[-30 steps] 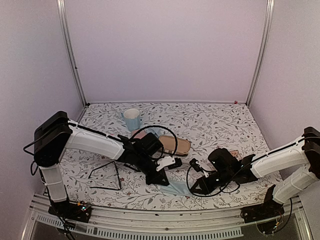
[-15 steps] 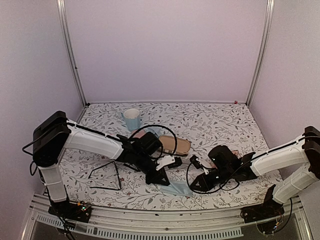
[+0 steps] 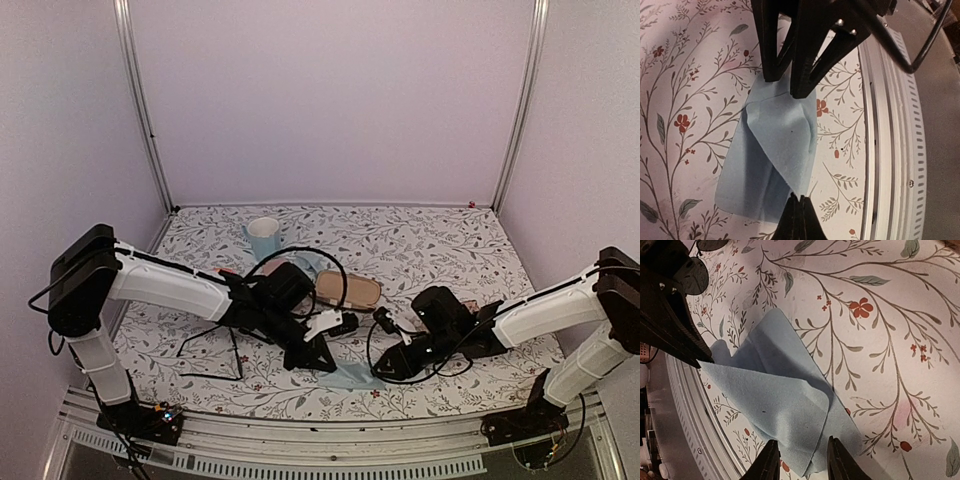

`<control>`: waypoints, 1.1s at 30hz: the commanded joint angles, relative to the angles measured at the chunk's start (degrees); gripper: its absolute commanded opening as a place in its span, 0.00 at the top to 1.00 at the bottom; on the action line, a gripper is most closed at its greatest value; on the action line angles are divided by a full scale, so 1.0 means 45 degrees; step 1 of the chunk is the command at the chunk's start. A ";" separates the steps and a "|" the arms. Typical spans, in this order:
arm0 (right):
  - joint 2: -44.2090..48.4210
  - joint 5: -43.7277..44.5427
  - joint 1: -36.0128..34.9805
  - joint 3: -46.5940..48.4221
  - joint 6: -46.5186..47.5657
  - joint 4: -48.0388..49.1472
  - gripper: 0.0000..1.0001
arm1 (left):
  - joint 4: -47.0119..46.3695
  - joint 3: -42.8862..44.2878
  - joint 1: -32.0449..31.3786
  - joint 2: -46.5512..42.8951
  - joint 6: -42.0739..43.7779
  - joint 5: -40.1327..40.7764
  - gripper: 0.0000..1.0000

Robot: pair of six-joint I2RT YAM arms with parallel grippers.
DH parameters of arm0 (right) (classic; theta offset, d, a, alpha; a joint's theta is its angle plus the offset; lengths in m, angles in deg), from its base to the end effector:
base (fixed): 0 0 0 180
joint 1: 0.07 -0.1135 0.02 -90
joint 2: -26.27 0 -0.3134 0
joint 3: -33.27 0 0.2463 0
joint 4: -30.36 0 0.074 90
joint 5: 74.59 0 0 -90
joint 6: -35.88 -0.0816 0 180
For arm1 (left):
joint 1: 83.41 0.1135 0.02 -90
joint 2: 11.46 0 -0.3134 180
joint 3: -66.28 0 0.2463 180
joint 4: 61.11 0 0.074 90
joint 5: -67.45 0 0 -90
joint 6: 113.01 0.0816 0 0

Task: Organize the sunglasses
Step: Adjust the glasses cleaning cloth at the center of the board.

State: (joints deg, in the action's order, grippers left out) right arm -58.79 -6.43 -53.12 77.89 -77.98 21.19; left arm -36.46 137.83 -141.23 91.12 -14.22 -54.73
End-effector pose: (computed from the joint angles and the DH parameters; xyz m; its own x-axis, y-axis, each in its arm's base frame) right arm 0.1426 0.2400 0.1519 -0.7774 -0.4089 -0.4780 -0.6257 0.5803 0.5212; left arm 0.1656 -0.3447 0.1743 -0.3008 0.7209 -0.6244 0.9332 0.0875 -0.3485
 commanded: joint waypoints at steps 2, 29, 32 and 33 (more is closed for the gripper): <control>-0.0409 -0.0272 0.0084 0.0383 0.0119 0.0635 0.66 | -0.0314 -0.0355 -0.0181 -0.0098 0.0032 -0.0121 1.00; -0.0146 0.1492 0.0344 0.0036 -0.0254 -0.1183 0.65 | -0.1153 -0.1475 -0.1834 -0.0450 -0.0889 0.0341 0.94; -0.0269 0.1709 0.0217 0.0061 -0.0275 -0.1246 0.65 | -0.1040 -0.1497 -0.1943 -0.0544 -0.0819 0.0336 0.86; -0.0321 0.1783 0.0168 0.0076 -0.0283 -0.1289 0.65 | -0.0987 -0.1497 -0.1971 -0.0586 -0.0779 0.0336 0.83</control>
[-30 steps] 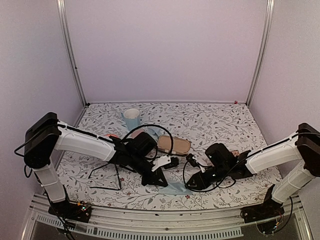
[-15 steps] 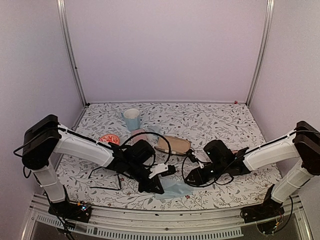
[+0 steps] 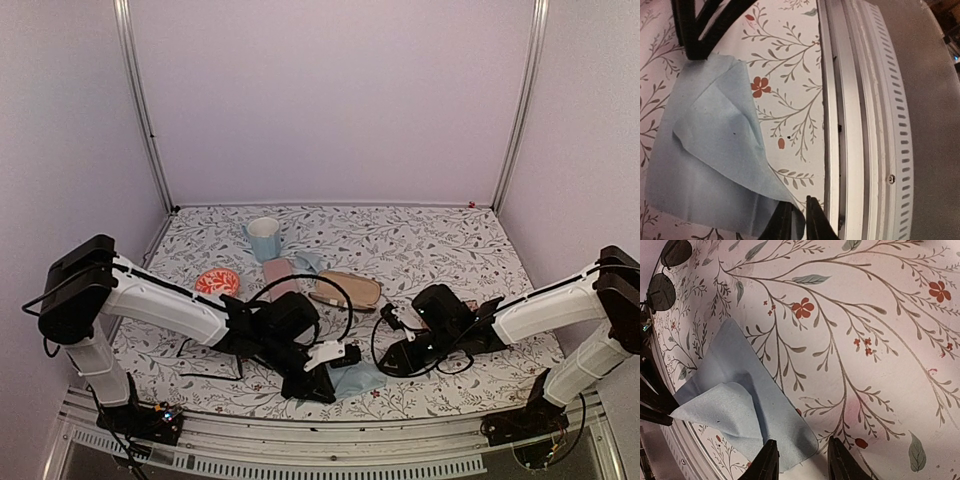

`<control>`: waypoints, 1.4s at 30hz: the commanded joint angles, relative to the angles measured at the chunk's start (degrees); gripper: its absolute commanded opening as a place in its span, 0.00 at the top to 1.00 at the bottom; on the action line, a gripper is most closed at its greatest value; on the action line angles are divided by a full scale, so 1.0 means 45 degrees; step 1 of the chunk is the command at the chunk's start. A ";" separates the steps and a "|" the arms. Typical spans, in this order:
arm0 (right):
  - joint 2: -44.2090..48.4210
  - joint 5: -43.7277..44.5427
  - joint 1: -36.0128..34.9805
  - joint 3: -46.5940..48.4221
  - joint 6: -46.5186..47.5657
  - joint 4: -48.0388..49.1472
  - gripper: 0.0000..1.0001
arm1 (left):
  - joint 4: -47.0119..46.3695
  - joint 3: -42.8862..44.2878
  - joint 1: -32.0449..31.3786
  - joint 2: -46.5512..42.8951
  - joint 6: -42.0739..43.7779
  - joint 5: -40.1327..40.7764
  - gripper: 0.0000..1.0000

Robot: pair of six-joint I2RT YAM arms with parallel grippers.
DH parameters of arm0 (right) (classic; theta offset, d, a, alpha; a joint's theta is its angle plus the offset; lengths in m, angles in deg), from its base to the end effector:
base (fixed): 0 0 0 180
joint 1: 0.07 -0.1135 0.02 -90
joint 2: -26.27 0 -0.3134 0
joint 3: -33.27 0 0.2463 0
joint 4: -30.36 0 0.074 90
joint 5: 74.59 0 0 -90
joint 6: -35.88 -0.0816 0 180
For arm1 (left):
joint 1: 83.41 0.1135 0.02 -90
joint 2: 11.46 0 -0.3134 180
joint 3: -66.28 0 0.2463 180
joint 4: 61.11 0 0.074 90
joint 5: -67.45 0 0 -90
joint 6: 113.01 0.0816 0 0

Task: Organize the sunglasses
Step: Adjust the glasses cleaning cloth at the center of the board.

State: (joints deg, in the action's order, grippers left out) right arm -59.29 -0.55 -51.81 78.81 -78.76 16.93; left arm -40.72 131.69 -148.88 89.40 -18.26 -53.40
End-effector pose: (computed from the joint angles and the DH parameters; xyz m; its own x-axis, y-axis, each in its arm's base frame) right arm 0.1528 0.2299 0.1451 -0.8092 -0.3787 -0.4492 -0.5710 0.6873 0.4491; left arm 0.1116 -0.3454 0.1592 -0.2678 0.7580 -0.5947 0.9259 0.0318 -0.3764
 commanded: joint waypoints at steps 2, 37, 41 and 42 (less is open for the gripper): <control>-0.0345 0.0634 -0.0289 0.0000 -0.0110 -0.0435 0.66 | 0.0079 -0.0165 -0.0264 -0.0299 0.0222 0.0061 0.75; 0.0049 0.1432 -0.1108 -0.0049 0.0125 -0.0023 1.00 | -0.1481 0.1097 0.2732 0.1430 0.0601 0.0729 0.57; 0.0053 0.1354 -0.1034 -0.0065 0.0158 -0.0005 1.00 | -0.1162 0.1366 0.2711 0.1765 0.0924 0.0566 0.62; 0.0076 0.1343 -0.1027 -0.0060 0.0162 0.0002 1.00 | -0.1103 0.1395 0.2696 0.1842 0.0995 0.0508 0.63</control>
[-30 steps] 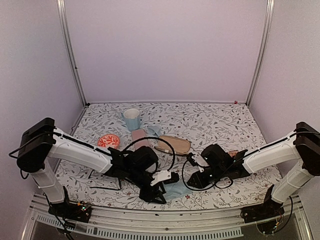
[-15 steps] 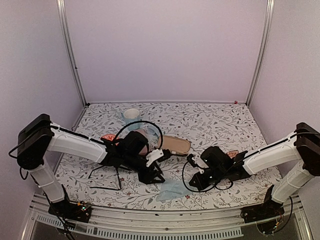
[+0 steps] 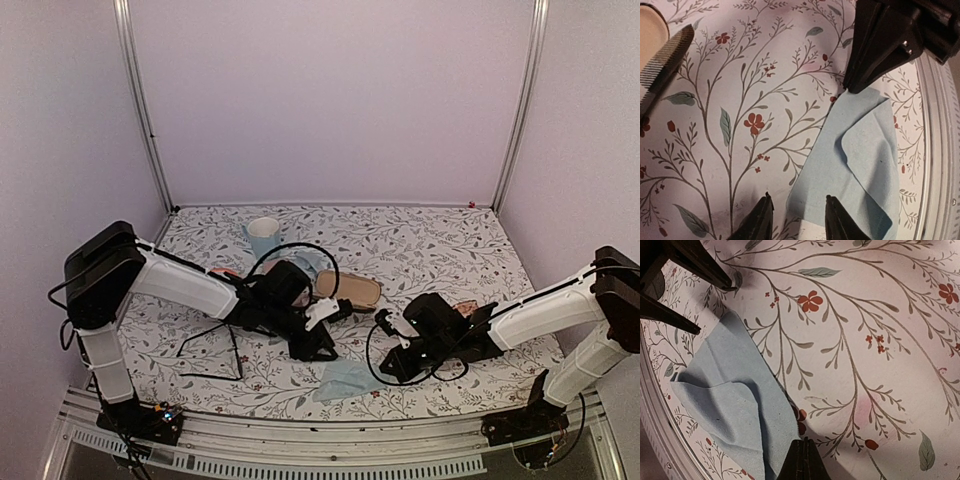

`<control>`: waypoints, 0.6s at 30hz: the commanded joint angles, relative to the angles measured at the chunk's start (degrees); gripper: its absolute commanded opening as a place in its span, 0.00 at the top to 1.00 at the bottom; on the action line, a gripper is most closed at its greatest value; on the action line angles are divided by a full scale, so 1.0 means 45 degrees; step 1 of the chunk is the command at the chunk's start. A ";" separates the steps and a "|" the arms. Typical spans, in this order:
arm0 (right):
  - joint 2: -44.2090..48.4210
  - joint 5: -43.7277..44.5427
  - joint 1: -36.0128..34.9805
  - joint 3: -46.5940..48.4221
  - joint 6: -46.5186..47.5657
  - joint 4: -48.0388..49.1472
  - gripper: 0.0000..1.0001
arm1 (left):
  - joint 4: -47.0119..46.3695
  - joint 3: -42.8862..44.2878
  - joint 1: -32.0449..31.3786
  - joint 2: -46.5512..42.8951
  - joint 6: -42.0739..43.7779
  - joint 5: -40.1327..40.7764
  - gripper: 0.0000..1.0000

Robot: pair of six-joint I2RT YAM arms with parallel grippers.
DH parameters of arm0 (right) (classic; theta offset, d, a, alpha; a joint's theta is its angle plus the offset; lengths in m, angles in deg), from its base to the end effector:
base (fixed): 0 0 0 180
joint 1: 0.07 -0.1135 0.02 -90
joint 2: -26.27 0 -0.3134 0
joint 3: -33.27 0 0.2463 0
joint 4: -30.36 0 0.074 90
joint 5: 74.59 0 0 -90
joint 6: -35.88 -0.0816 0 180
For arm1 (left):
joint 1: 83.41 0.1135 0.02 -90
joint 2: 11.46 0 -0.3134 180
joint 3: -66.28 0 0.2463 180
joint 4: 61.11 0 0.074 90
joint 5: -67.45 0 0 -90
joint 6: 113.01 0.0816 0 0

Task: Organize the sunglasses
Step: Adjust the glasses cleaning cloth at the center of the board.

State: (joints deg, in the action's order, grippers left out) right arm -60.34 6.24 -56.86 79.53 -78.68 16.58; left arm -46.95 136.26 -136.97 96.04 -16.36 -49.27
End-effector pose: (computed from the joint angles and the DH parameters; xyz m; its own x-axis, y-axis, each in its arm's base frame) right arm 0.1423 0.2412 0.1416 -0.7683 -0.4244 -0.4793 -0.6133 0.7025 0.3610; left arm 0.2085 -0.3441 0.1471 -0.3605 0.6624 -0.6567 0.9322 0.2311 -0.2786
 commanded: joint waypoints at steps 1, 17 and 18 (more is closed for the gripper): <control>0.0324 -0.0174 0.0108 -0.0246 0.0154 0.0078 1.00 | 0.0315 0.0376 0.0037 0.0436 0.0648 -0.0442 0.64; 0.0486 -0.0268 0.0252 -0.0348 0.0159 0.0200 1.00 | 0.0956 0.0396 -0.0654 0.1022 0.1032 0.0334 0.75; 0.0460 -0.0294 0.0244 -0.0365 0.0156 0.0220 1.00 | 0.0902 0.0337 -0.0717 0.1028 0.0995 0.0462 0.76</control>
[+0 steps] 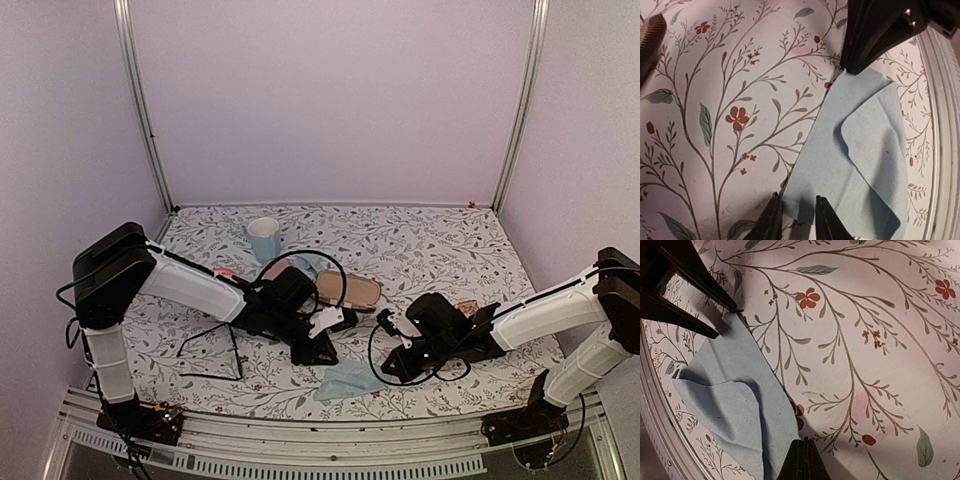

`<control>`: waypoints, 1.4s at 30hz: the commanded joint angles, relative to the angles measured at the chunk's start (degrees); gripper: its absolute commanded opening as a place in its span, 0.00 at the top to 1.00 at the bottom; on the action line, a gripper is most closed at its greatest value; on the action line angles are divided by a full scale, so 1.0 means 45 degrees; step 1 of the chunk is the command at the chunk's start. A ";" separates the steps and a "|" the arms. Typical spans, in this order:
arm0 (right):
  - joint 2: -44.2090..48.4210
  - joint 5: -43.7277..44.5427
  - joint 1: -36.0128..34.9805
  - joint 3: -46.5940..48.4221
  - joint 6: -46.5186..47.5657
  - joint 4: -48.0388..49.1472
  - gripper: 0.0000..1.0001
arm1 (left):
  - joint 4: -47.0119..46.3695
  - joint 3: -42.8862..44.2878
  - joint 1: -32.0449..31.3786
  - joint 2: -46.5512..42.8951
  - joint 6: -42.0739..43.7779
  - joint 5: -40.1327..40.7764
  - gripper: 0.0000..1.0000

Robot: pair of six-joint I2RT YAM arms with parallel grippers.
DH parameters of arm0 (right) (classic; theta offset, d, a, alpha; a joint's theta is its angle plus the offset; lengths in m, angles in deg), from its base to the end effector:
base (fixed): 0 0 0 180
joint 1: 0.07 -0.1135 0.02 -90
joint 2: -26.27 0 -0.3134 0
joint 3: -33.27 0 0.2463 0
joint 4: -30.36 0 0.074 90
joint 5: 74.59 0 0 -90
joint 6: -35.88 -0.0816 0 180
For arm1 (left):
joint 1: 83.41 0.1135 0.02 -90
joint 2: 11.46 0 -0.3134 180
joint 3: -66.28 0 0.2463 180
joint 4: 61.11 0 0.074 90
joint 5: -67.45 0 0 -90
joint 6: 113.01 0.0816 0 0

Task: Organize the sunglasses
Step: Adjust the glasses cleaning cloth at the center of the board.

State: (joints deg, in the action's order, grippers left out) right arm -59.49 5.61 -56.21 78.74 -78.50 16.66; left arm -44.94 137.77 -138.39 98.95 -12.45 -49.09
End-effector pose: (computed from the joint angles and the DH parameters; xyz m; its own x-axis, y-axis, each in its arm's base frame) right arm 0.1420 0.2365 0.1419 -0.7713 -0.4195 -0.4787 -0.6101 0.7017 0.3681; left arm 0.2026 -0.3526 0.1319 -0.3015 0.7159 -0.6297 0.9507 0.1757 -0.2553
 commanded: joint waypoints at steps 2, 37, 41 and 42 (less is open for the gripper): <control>0.0257 -0.0222 0.0129 -0.0214 0.0092 0.0306 1.00 | 0.0350 -0.0068 -0.0517 0.0379 0.0076 0.0594 0.77; 0.1685 0.0482 0.1020 0.2715 0.3015 -0.1688 1.00 | -0.0831 -0.0291 0.0031 -0.3046 -0.2397 0.2040 1.00; 0.2311 0.0580 0.1028 0.3152 0.3396 -0.2380 1.00 | -0.0732 -0.0418 -0.0054 -0.3832 -0.2430 0.2480 1.00; 0.2484 0.0536 0.1027 0.3185 0.3451 -0.2451 1.00 | -0.0732 -0.0500 -0.0080 -0.4030 -0.2427 0.2615 1.00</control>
State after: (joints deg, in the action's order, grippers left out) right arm -51.90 6.88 -52.05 91.05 -66.20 9.73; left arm -48.68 135.65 -138.80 84.46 -22.70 -40.53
